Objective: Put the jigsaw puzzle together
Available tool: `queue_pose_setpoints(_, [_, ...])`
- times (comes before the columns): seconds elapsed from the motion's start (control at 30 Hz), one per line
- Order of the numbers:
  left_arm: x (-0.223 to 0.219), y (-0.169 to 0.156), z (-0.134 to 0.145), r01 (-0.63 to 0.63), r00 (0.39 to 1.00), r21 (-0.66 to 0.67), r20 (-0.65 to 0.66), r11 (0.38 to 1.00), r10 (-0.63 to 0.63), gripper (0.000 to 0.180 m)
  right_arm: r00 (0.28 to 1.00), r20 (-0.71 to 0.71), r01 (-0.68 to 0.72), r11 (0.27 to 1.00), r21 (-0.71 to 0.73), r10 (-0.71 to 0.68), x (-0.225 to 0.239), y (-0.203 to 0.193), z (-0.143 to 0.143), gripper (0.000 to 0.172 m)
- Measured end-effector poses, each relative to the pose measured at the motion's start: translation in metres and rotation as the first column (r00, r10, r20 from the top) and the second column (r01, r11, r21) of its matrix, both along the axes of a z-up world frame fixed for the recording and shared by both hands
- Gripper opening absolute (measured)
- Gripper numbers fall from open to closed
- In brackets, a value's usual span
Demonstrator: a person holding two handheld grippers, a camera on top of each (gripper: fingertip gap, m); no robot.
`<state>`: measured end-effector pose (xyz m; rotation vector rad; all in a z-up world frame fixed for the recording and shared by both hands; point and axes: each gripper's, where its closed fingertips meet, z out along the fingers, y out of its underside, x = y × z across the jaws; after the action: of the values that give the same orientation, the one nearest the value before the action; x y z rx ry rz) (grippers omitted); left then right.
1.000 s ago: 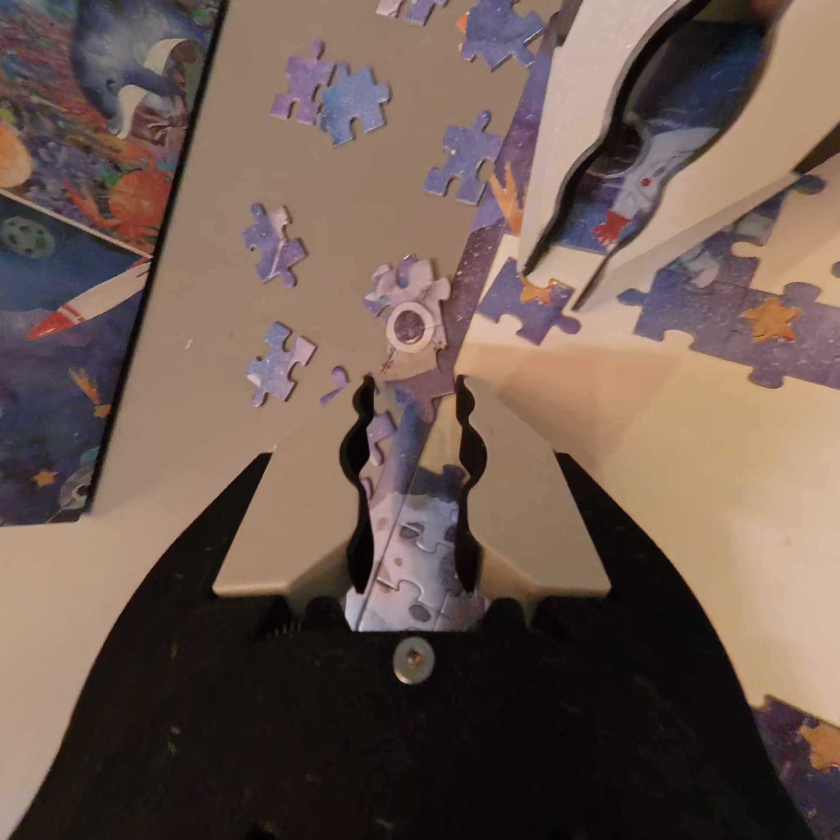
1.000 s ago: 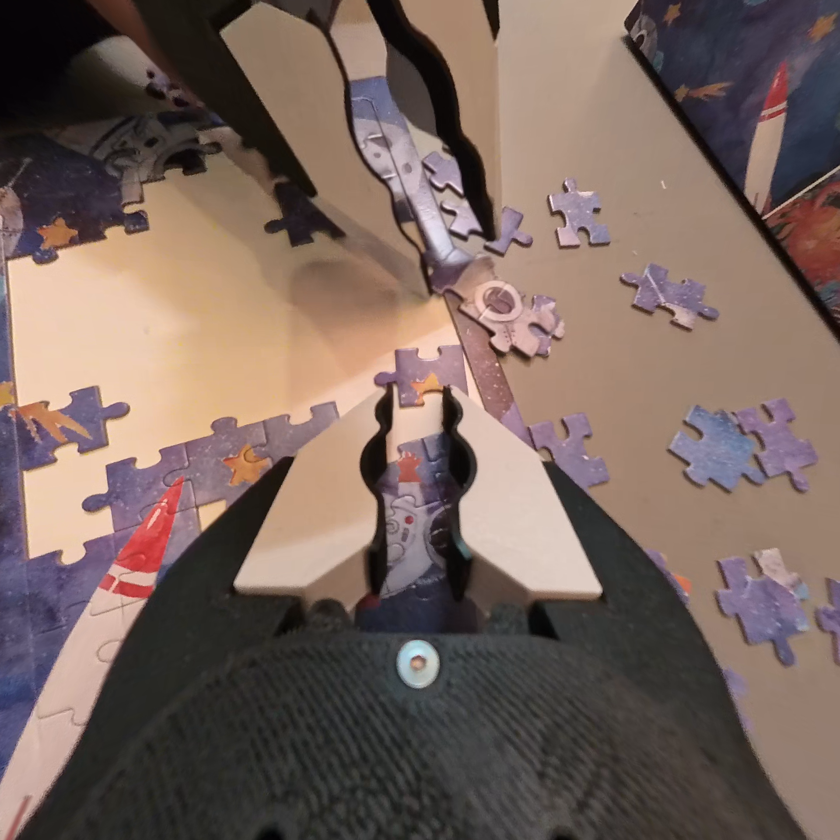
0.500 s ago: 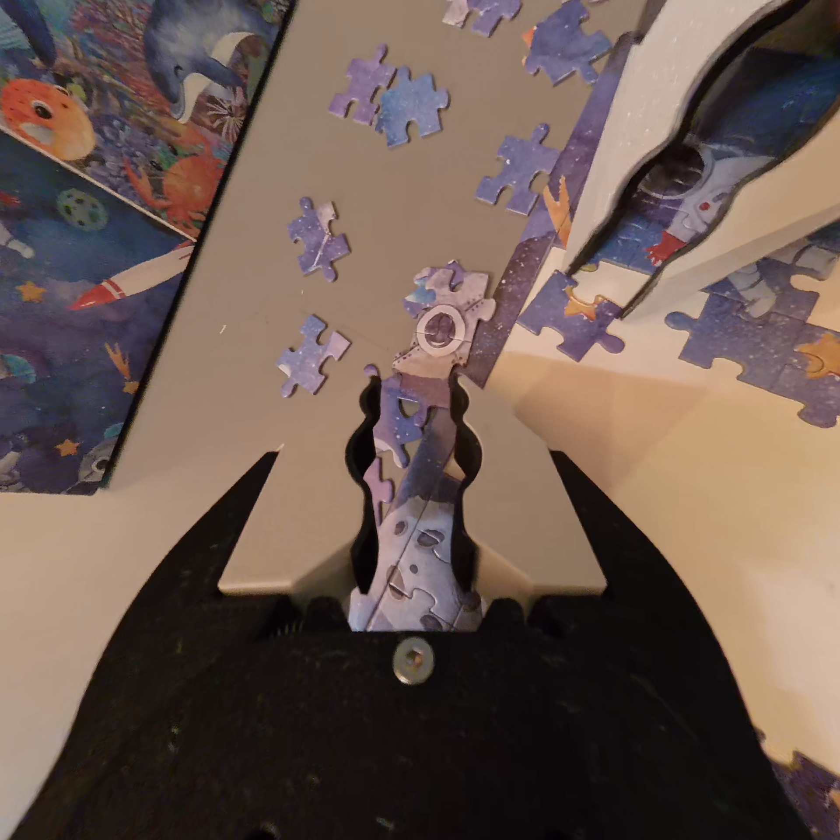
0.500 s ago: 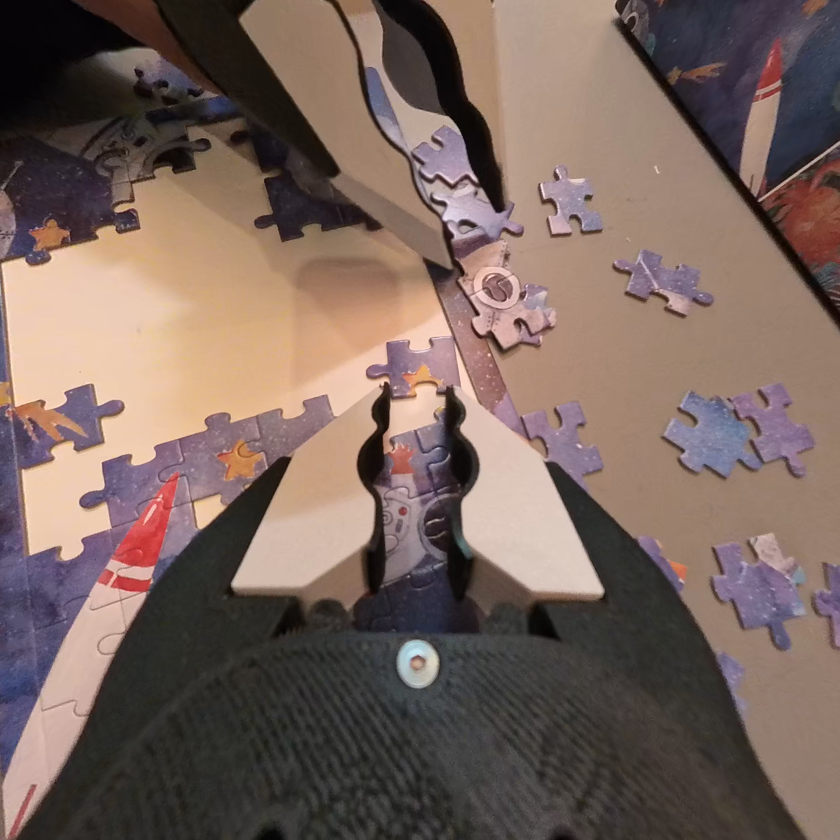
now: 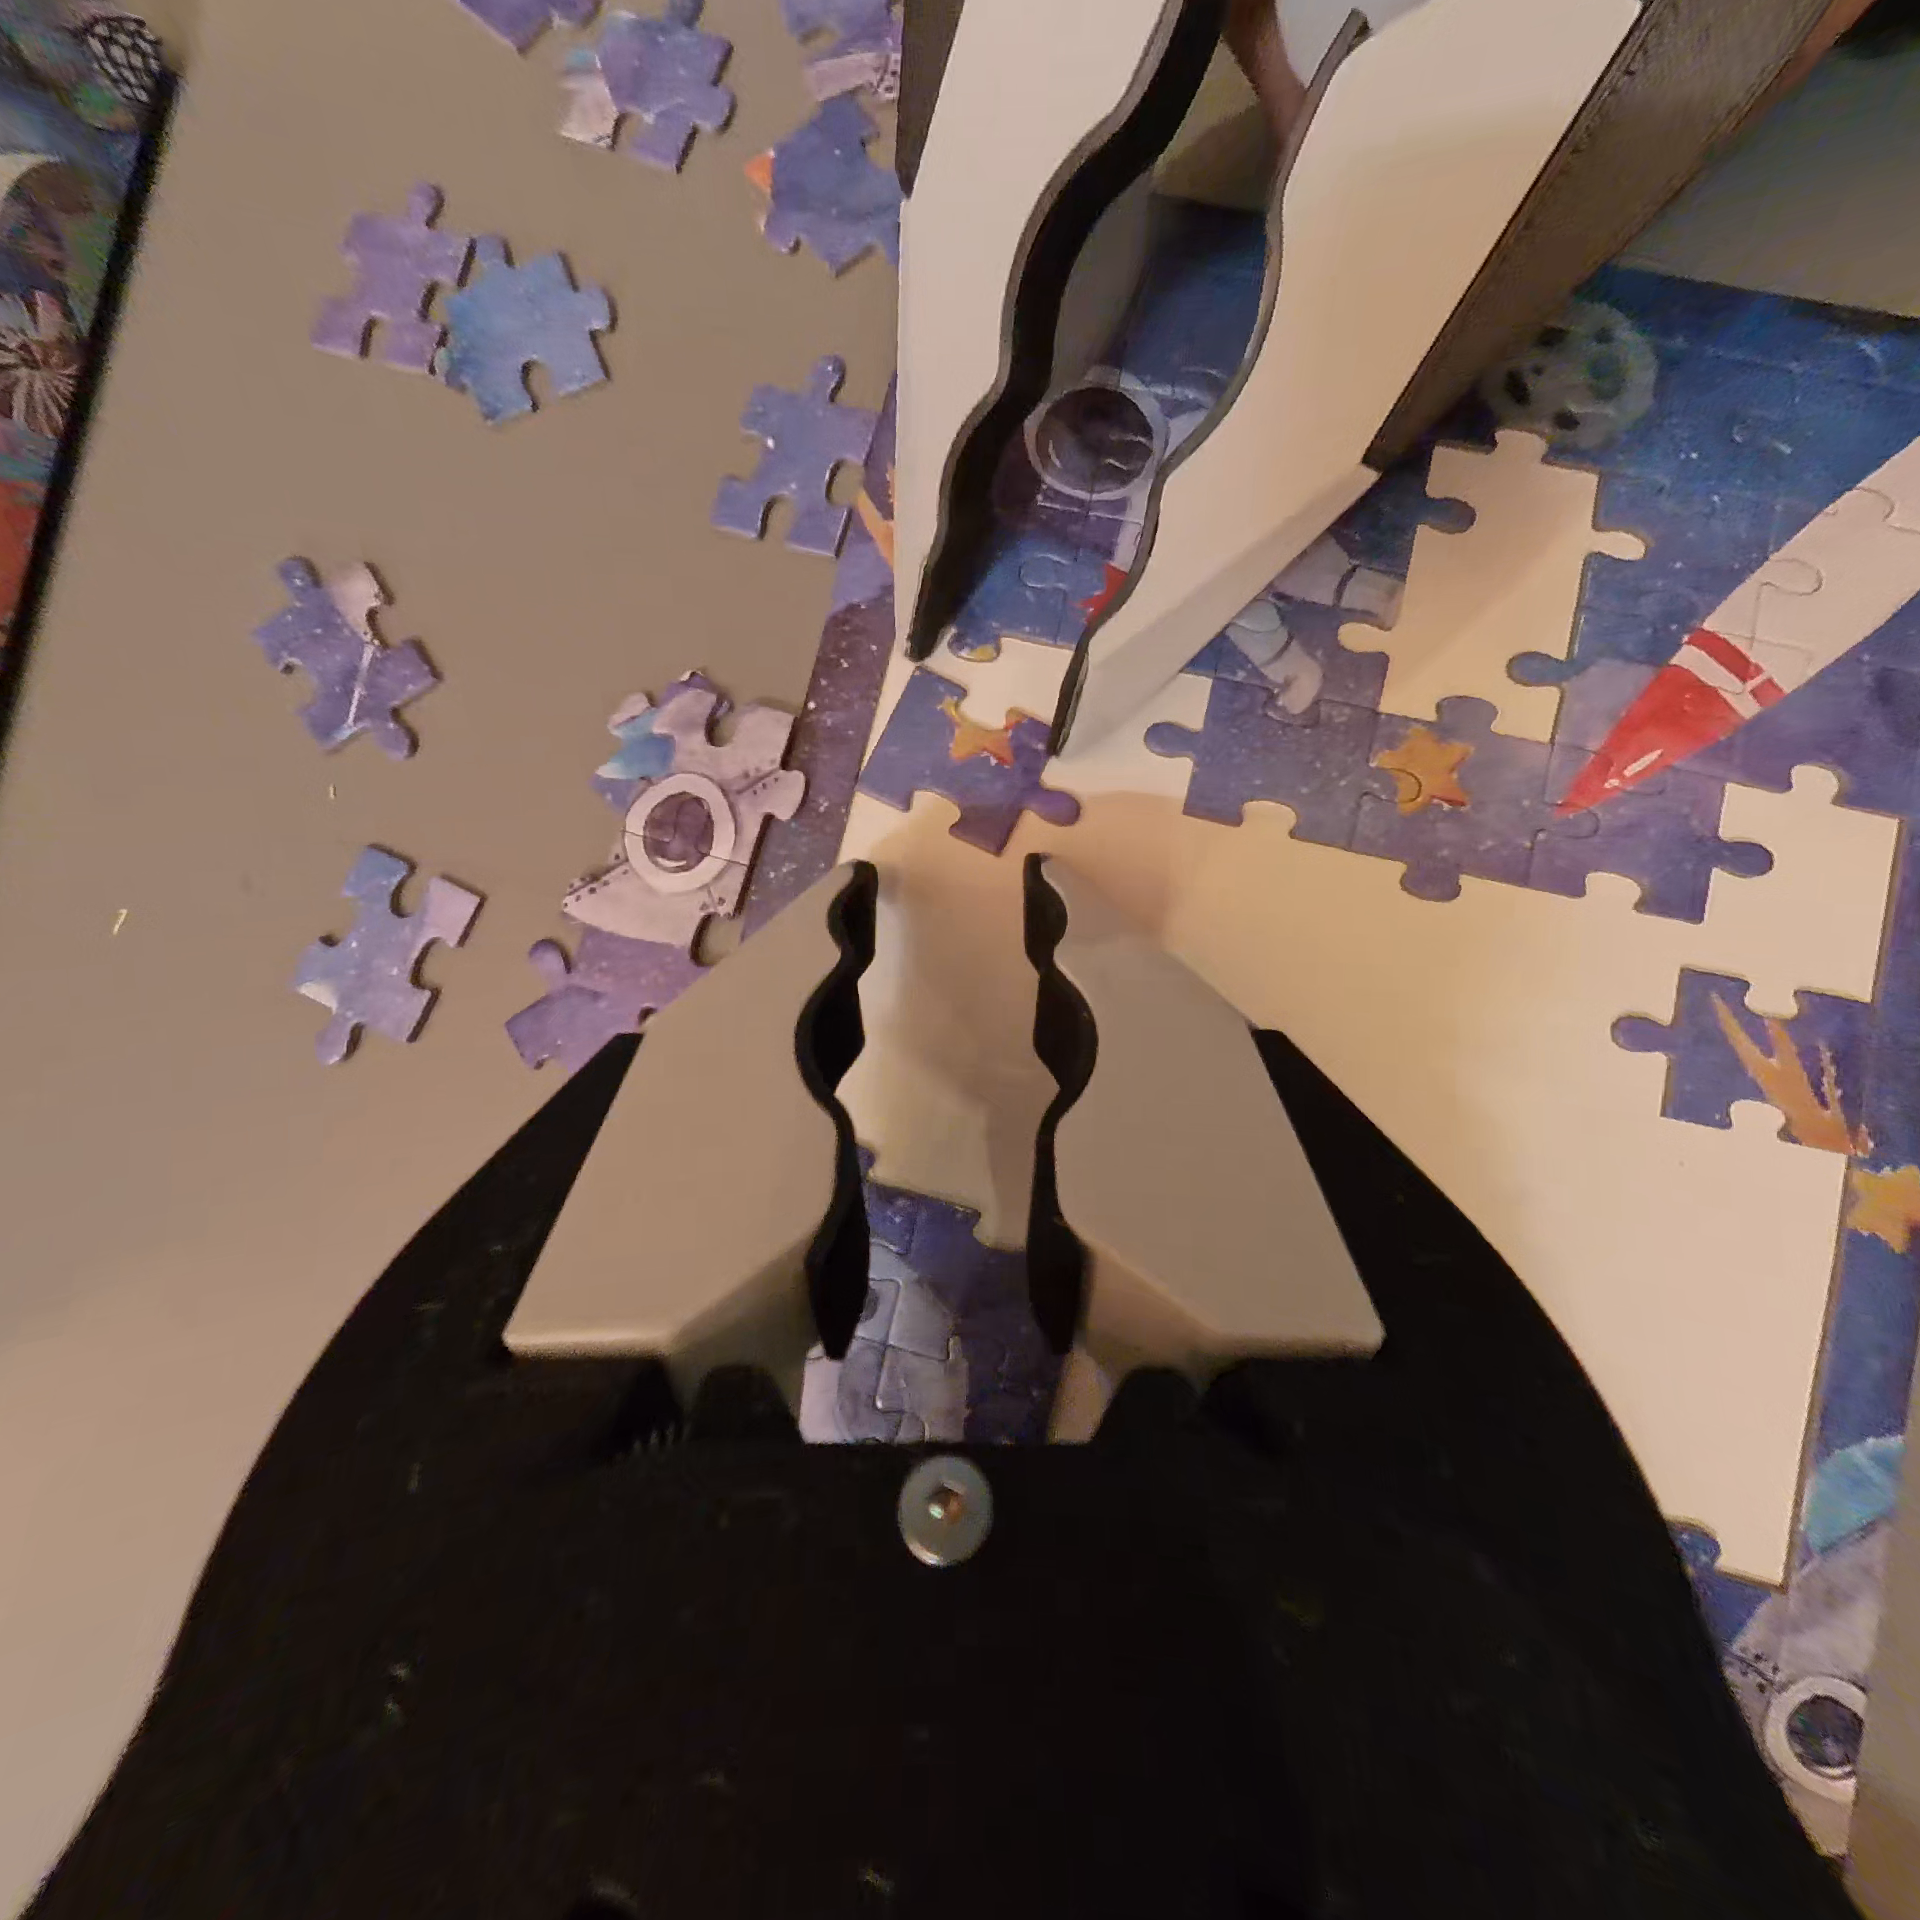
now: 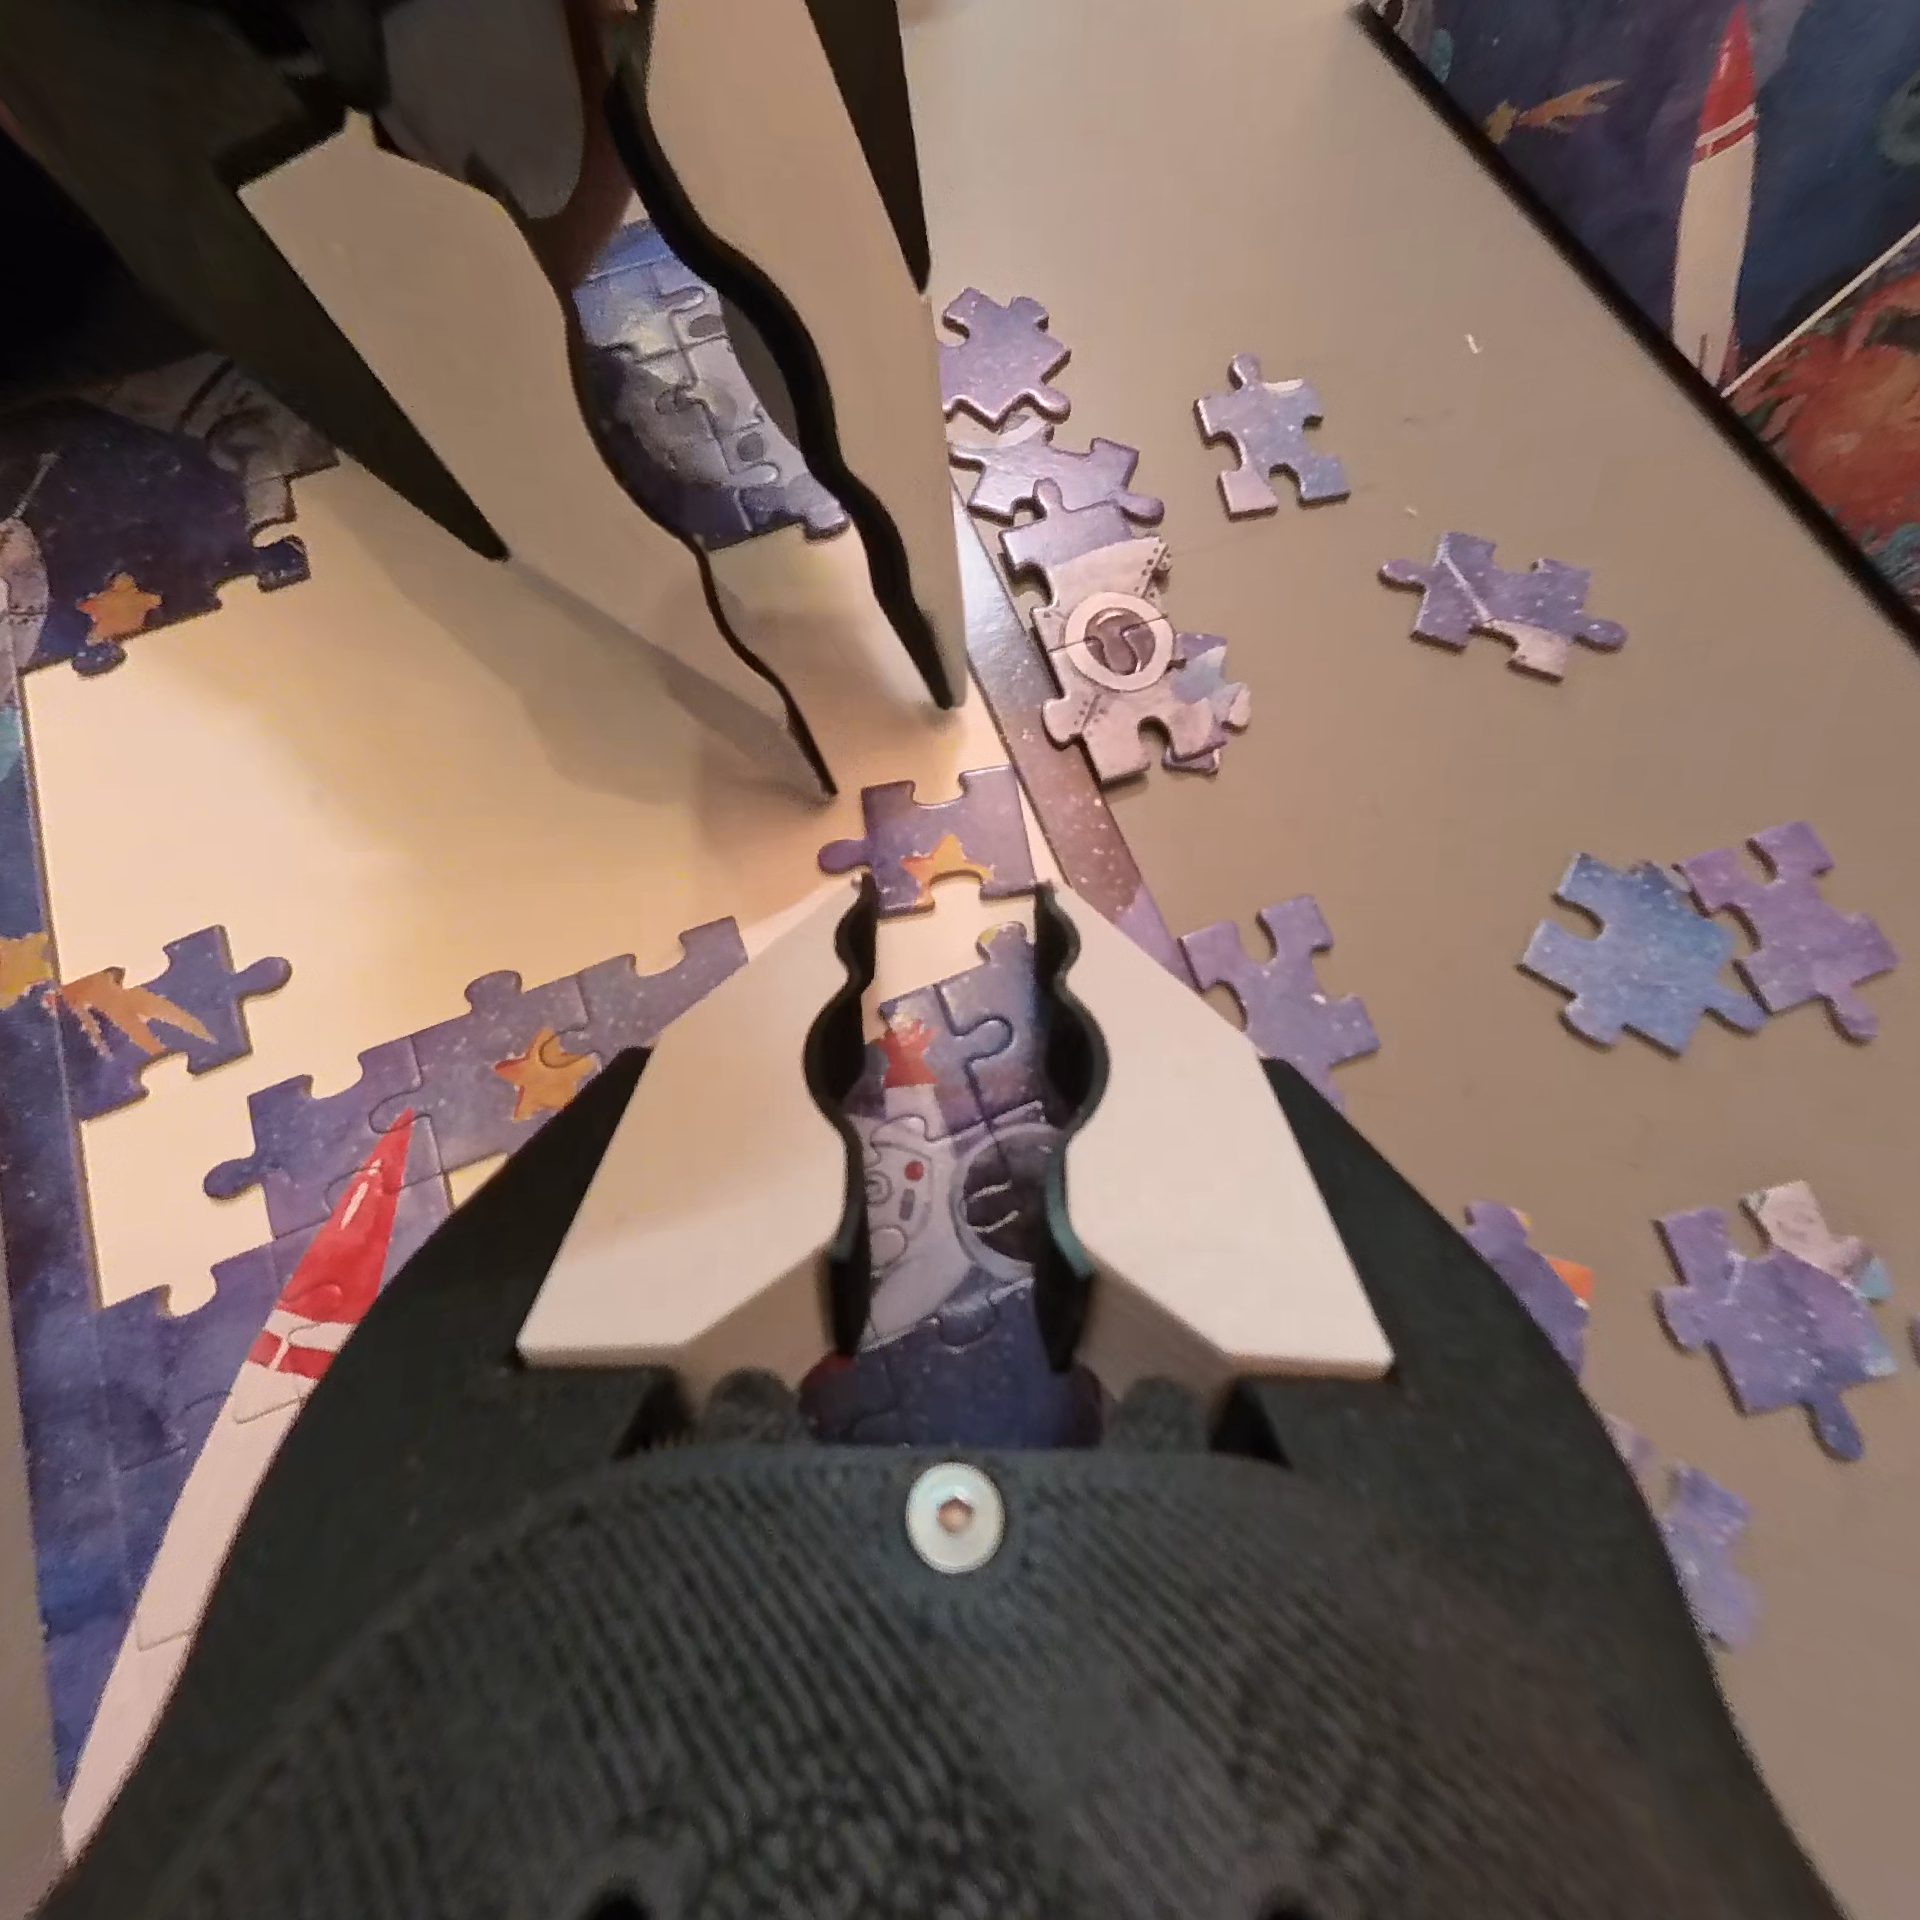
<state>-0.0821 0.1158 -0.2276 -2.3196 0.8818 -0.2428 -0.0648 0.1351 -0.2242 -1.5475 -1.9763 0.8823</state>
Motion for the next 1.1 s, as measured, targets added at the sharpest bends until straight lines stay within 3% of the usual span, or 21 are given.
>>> queue_pose_setpoints(0.63, [0.005, -0.007, -0.001, 0.031, 0.999, -0.032, -0.004, 0.999, -0.032, 0.021, 0.999, -0.04, -0.018, 0.999, 0.035, 0.019, -0.007, -0.001, 0.001, 0.029])
queue_pose_setpoints(0.87, [0.005, -0.007, -0.001, 0.032, 0.999, -0.032, -0.005, 0.999, -0.032, 0.021, 0.998, -0.06, 0.003, 0.997, 0.078, 0.001, -0.007, 0.006, 0.006, 0.019])
queue_pose_setpoints(1.1, [0.004, -0.005, -0.001, 0.025, 1.0, -0.025, -0.012, 0.999, -0.025, 0.018, 0.999, -0.04, -0.035, 0.999, 0.027, 0.037, -0.003, -0.002, 0.004, 0.024])
